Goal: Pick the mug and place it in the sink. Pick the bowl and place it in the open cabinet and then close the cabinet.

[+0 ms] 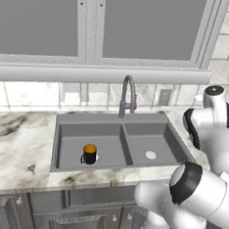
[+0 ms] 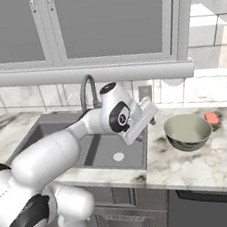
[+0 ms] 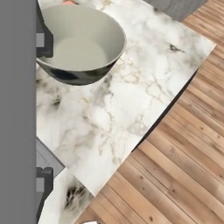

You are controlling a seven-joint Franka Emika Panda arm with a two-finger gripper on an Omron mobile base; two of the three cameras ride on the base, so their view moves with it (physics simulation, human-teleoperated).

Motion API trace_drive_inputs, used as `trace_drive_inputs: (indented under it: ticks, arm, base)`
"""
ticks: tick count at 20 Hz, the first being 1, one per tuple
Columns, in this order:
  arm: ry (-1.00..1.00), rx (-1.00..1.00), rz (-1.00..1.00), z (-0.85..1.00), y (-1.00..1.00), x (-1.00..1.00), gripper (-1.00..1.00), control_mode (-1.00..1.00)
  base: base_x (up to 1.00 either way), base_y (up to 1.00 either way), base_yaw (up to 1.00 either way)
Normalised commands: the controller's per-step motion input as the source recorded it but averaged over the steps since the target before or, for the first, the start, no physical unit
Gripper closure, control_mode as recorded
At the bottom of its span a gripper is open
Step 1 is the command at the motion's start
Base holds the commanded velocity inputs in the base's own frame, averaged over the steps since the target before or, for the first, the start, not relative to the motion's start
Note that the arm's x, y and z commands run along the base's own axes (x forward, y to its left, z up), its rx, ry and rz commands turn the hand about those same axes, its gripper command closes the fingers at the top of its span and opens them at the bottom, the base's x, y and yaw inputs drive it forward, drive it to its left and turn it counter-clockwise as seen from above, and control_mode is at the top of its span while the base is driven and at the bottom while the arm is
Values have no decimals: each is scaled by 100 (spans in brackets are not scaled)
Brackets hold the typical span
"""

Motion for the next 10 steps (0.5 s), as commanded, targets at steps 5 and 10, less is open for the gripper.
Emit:
trace_drive_inputs:
  ticks: [5,10]
  arm:
    - [0,0,0,-10,-23,25,-100,-100]
    - [0,0,0,-15,-21,21,-100,-100]
  base:
    - [0,0,0]
    - [0,0,0]
